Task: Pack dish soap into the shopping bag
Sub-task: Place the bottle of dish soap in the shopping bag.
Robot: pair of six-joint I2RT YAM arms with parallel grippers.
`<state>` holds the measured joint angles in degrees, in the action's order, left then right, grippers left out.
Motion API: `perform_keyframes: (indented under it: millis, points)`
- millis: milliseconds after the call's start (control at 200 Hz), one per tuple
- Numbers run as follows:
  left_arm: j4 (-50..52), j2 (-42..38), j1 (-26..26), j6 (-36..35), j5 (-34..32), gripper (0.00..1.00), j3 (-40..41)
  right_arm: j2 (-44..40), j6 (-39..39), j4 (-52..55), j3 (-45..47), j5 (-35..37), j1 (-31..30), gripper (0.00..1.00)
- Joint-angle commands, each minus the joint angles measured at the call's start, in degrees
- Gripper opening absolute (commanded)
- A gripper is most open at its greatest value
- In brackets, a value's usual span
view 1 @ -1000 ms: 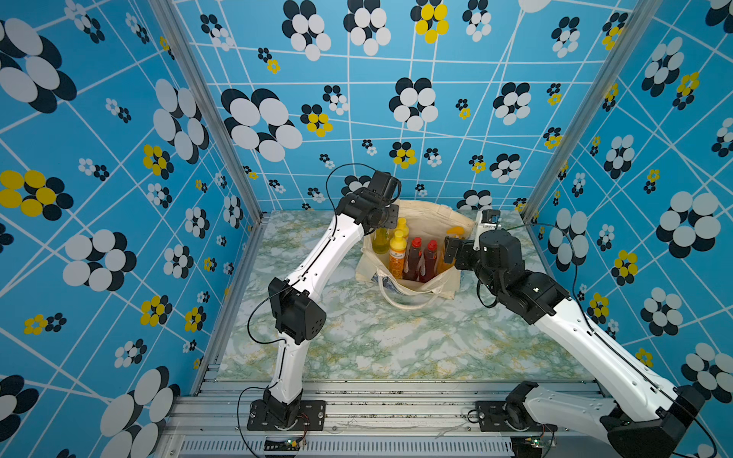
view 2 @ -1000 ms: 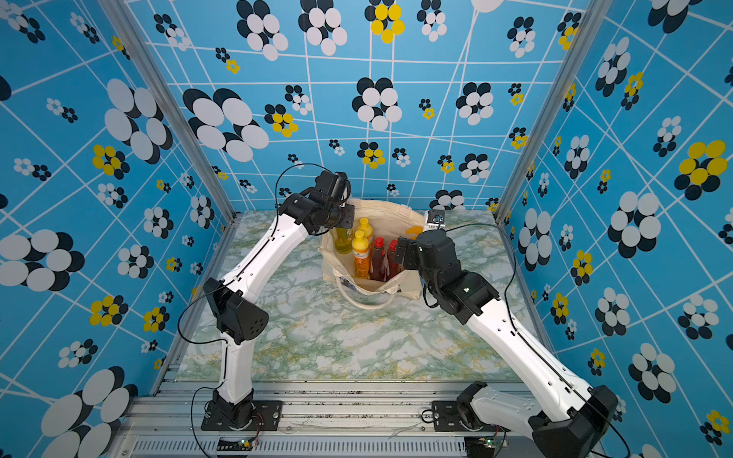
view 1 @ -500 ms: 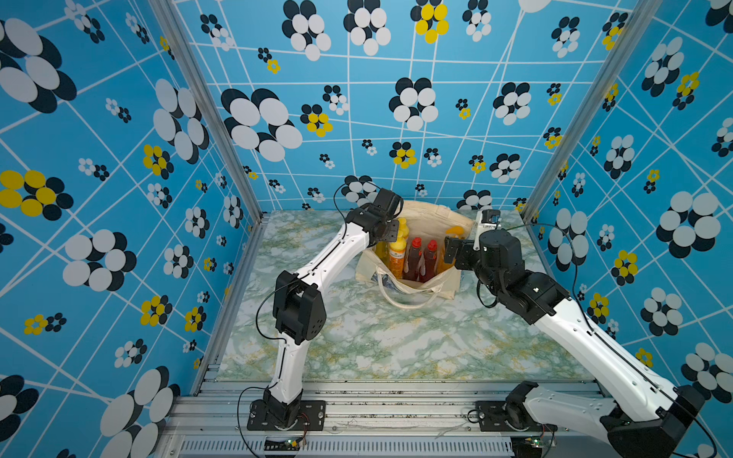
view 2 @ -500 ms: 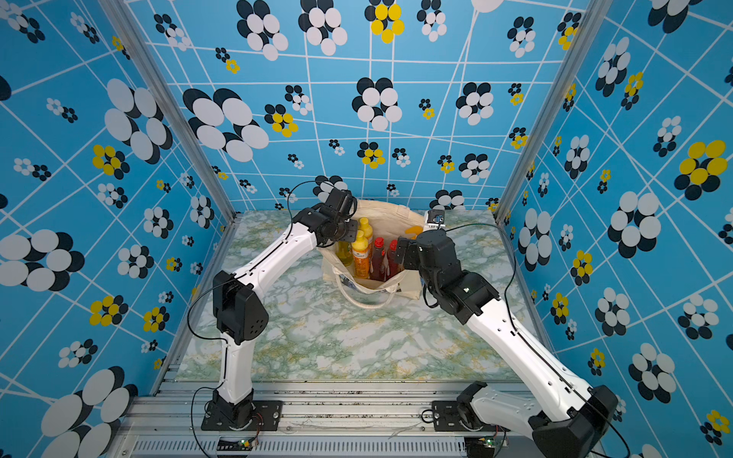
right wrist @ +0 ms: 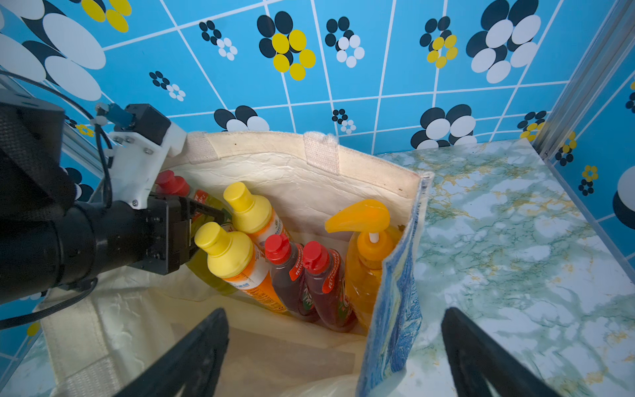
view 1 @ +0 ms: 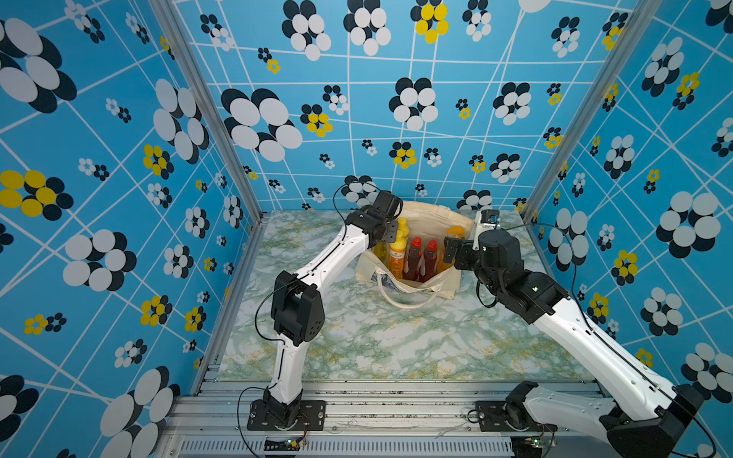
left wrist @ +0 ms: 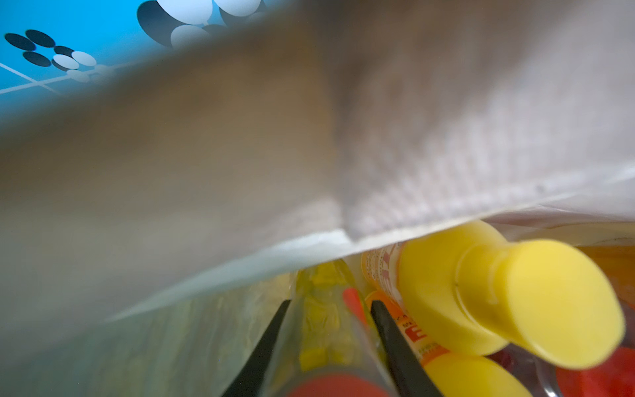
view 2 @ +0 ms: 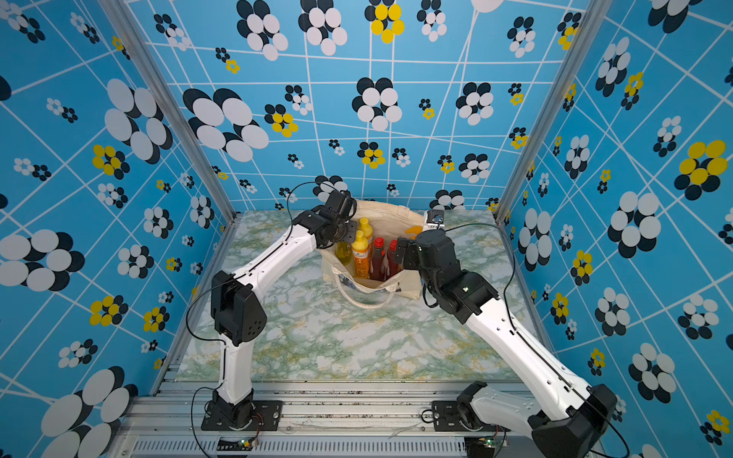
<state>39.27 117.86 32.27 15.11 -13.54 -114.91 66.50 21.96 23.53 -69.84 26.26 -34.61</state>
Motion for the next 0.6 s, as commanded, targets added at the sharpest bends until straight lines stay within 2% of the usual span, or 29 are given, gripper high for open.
perform_keyframes:
  millis: [0,180,595]
  points:
    - [-2.79,-4.94,-0.81,-0.97,-1.37,0.0,1.05,0.47,0.98,-0.07,-0.38,-0.33,0.51,0.99]
    - [-2.81,-6.38,-0.8,0.15,0.54,0.0,3.26,0.74,0.98,-0.15,-0.47,-0.51,0.62,0.99]
    - [-11.67,-10.48,-0.81,0.33,0.93,0.0,13.27,0.74,1.08,0.14,-0.37,-0.86,0.68,0.99]
